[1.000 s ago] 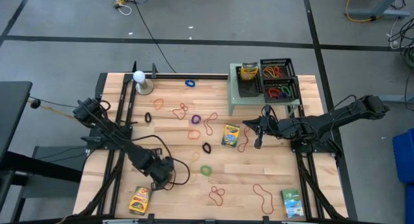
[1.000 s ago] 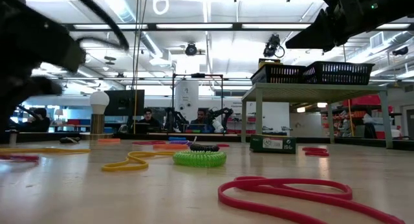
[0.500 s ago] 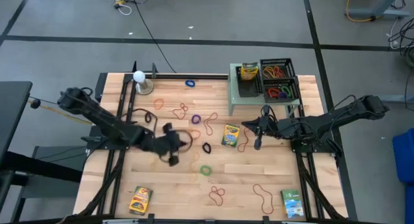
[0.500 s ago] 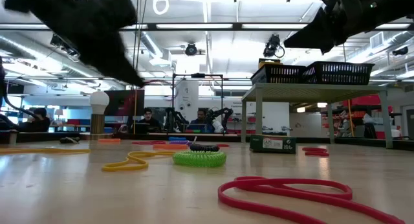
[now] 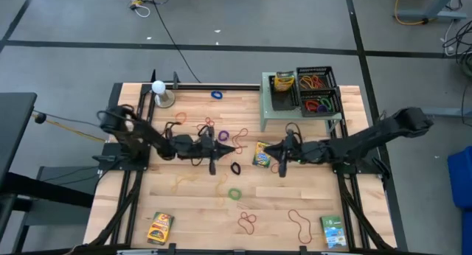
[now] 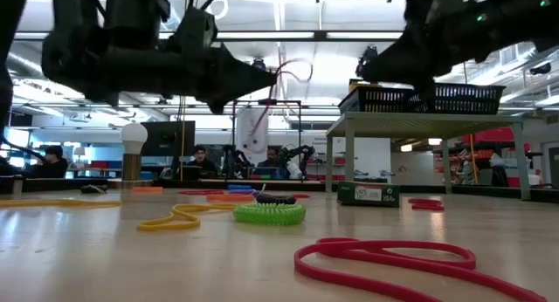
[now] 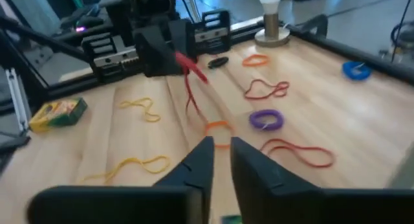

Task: Pick & Place Office Desk Supplies
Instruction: Put the red rubber band into the top right black bin on the shelf

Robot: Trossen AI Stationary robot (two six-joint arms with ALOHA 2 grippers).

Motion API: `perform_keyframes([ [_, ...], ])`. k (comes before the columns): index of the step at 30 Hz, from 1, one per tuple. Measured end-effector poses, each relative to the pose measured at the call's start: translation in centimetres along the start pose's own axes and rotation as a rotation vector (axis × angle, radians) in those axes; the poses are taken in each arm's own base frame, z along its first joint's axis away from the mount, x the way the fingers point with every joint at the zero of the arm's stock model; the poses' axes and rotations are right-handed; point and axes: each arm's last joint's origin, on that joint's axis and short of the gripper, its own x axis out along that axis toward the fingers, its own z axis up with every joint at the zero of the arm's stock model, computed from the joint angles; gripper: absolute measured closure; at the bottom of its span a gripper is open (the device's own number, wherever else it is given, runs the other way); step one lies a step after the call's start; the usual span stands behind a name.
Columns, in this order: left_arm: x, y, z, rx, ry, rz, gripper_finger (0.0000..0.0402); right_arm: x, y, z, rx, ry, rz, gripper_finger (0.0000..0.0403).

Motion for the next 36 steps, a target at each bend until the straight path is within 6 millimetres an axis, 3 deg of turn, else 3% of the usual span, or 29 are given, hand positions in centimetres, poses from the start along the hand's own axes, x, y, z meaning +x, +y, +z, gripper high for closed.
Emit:
perform_keyframes([
  [5, 1.4, 0.8, -0.8, -0.027, -0.071, -0.066, 0.0399, 2.7, 1.0, -1.8, 0.067, -0.077, 0.043, 0.0277],
  [10, 2.8, 0.6, -0.8, -0.011, -0.094, -0.121, 0.0399, 5.3, 2.0, -2.4, 0.048, -0.150, 0.036, 0.0230],
  [17, 3.4, 0.3, -0.2, 0.001, -0.126, -0.172, 0.0399, 7.8, 2.9, -1.8, -0.002, -0.166, 0.007, 0.0207],
  [22, 3.4, 0.3, -0.2, 0.003, -0.125, -0.180, 0.0399, 8.1, 3.2, -1.3, -0.044, -0.180, 0.002, 0.0240],
  [30, 3.3, 0.3, -0.2, -0.010, -0.119, -0.174, 0.0373, 8.1, 3.2, -1.4, -0.060, -0.170, -0.009, 0.0389],
  [36, 1.2, 1.6, 0.9, -0.028, -0.125, -0.124, 0.0333, 7.5, 3.6, -1.2, -0.079, -0.154, -0.005, 0.0388],
])
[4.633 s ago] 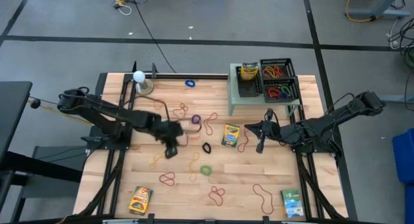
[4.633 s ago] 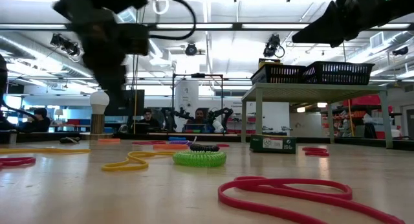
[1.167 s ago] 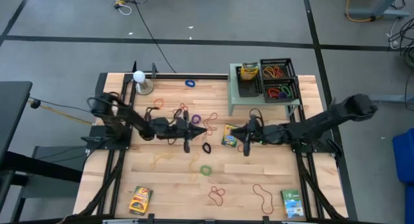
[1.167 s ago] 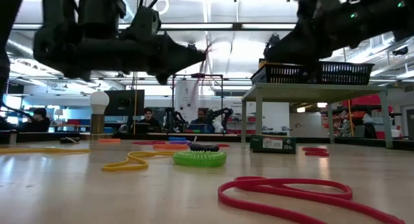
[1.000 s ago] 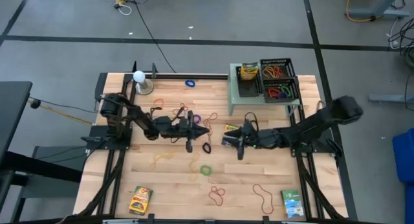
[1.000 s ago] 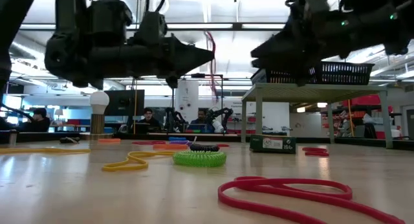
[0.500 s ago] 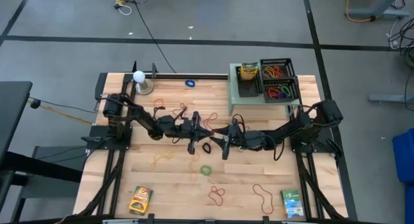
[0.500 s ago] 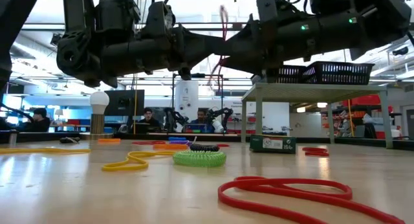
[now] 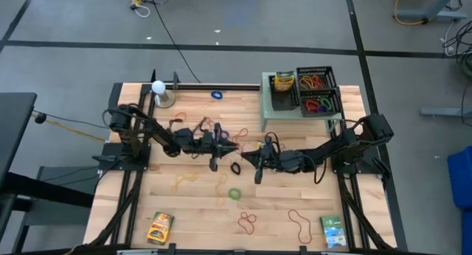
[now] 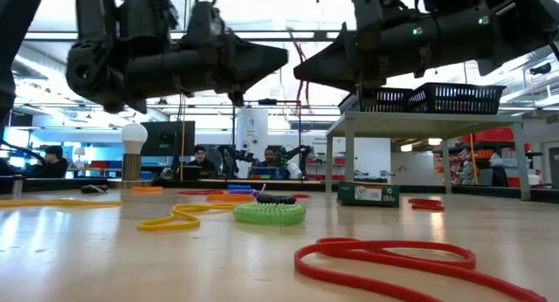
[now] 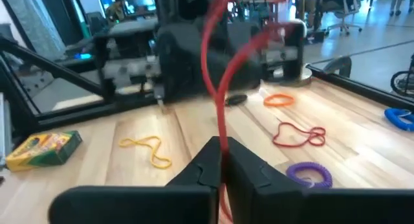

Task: Pick & Place Office Desk Supplies
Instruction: Put the red rubber band into the top right black bin on the shelf

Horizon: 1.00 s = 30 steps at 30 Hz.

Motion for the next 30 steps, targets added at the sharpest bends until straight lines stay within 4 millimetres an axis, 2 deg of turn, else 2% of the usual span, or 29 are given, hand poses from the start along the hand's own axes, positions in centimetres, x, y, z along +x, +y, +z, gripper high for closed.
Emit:
perform_keyframes([
  [5, -3.6, 1.3, 1.5, -0.016, 0.001, 0.058, 0.0299, -1.7, -0.5, 2.0, -0.006, 0.066, -0.066, 0.0395],
  [9, -6.3, 2.3, 1.9, 0.010, 0.010, 0.138, 0.0284, -4.0, -1.3, 5.0, 0.009, 0.076, -0.112, 0.0395],
  [13, -7.5, 2.7, 1.7, 0.057, 0.040, 0.144, 0.0285, -6.5, -2.1, 9.4, -0.048, 0.128, -0.178, 0.0398],
  [17, -7.6, 2.6, 1.7, 0.109, 0.048, 0.128, 0.0303, -8.9, -3.5, 14.4, -0.130, 0.225, -0.281, 0.0393],
  [20, -7.6, 2.8, 1.7, 0.113, 0.042, 0.158, 0.0332, -10.6, -5.3, 18.0, -0.166, 0.285, -0.417, 0.0393],
  [23, -7.6, 3.1, 1.7, 0.117, 0.043, 0.162, 0.0377, -11.9, -7.6, 20.7, -0.206, 0.363, -0.585, 0.0397],
  [26, -7.9, 3.5, 1.7, 0.112, 0.052, 0.146, 0.0394, -12.9, -10.5, 22.2, -0.211, 0.412, -0.758, 0.0398],
  [30, -8.1, 3.7, 1.6, 0.112, 0.057, 0.147, 0.0395, -13.3, -14.4, 22.6, -0.245, 0.510, -0.939, 0.0397],
])
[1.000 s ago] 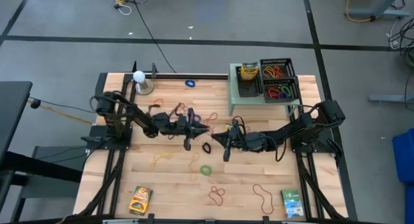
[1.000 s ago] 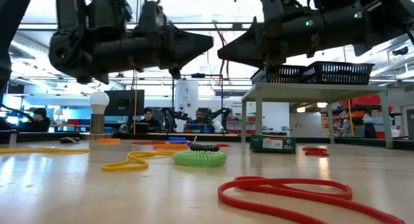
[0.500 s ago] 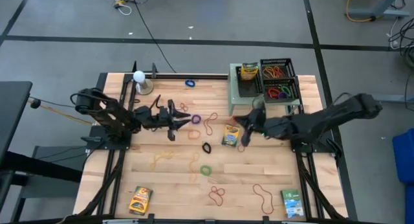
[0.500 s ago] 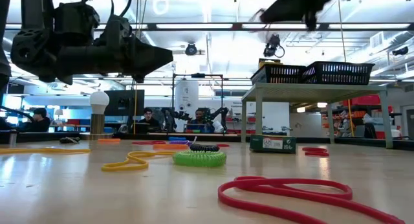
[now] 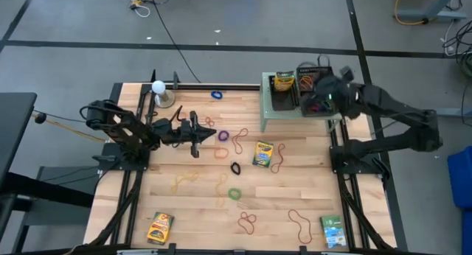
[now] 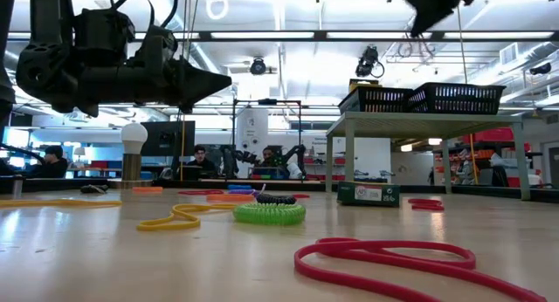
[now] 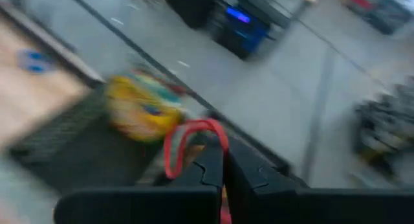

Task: Pick & Place Office Desk Supplies
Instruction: Put the red rubber band into the top right black bin on the shelf

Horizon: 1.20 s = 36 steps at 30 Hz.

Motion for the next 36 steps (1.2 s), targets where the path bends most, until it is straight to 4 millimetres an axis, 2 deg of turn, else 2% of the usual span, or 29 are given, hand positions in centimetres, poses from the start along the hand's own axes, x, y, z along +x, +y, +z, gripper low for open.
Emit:
perform_keyframes([
  [3, 0.1, 0.0, 0.1, 0.017, -0.005, 0.005, 0.0394, 2.9, -1.7, -0.4, -0.014, 0.095, -0.087, 0.0397],
  [10, 0.3, 0.1, 0.2, 0.018, -0.013, 0.040, 0.0392, 9.6, -3.3, -1.7, -0.053, 0.230, -0.182, 0.0397],
  [16, 0.3, 0.1, 0.2, 0.033, -0.012, 0.044, 0.0392, 12.6, -3.2, -2.8, -0.085, 0.315, -0.188, 0.0393],
  [20, 0.3, 0.1, 0.2, 0.032, -0.012, 0.043, 0.0391, 13.3, -2.8, -3.1, -0.098, 0.355, -0.178, 0.0362],
  [30, 0.3, 0.1, 0.0, 0.015, 0.008, 0.036, 0.0391, 12.9, -2.8, -3.2, 0.014, 0.352, -0.191, 0.0233],
  [36, 0.3, 0.1, 0.0, 0.015, 0.011, 0.036, 0.0391, 11.6, -3.4, -2.0, 0.172, 0.345, -0.196, 0.0204],
])
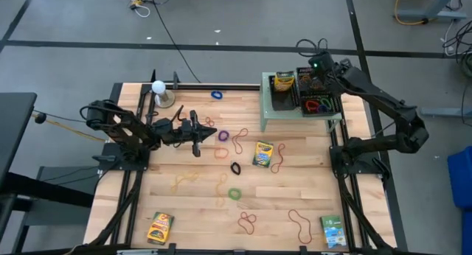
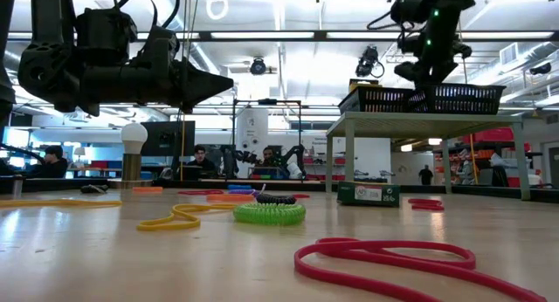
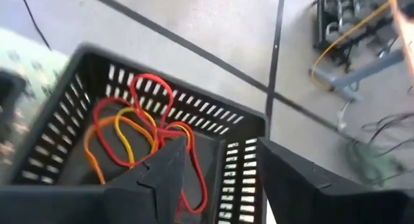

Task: Pick & Place Office Desk Supplies
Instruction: Put the red rubber band into the top right black bin on the shelf, then put the right yellow crayon box into the left black bin on the shelf

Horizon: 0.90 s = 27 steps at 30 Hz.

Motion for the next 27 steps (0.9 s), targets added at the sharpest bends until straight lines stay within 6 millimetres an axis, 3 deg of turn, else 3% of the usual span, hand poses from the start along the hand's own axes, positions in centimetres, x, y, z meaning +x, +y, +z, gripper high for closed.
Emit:
perform_keyframes([
  [6, 0.0, 0.0, 0.0, 0.003, 0.002, 0.000, 0.0391, -3.3, -1.0, 0.9, 0.075, 0.006, 0.131, 0.0230],
  [13, 0.0, 0.0, -0.1, 0.018, 0.009, -0.001, 0.0391, -9.0, 0.1, -1.3, 0.109, -0.107, 0.346, 0.0349],
  [16, 0.0, 0.0, -0.1, 0.018, 0.011, -0.001, 0.0391, -10.9, 1.5, -3.2, 0.105, -0.130, 0.455, 0.0393],
  [22, 0.0, 0.0, -0.2, 0.019, 0.016, 0.000, 0.0391, -14.4, 5.9, -7.2, 0.060, -0.136, 0.616, 0.0397],
  [27, 0.0, 0.0, -0.3, 0.022, 0.027, -0.001, 0.0391, -17.1, 10.2, -10.9, -0.087, -0.118, 0.716, 0.0392],
])
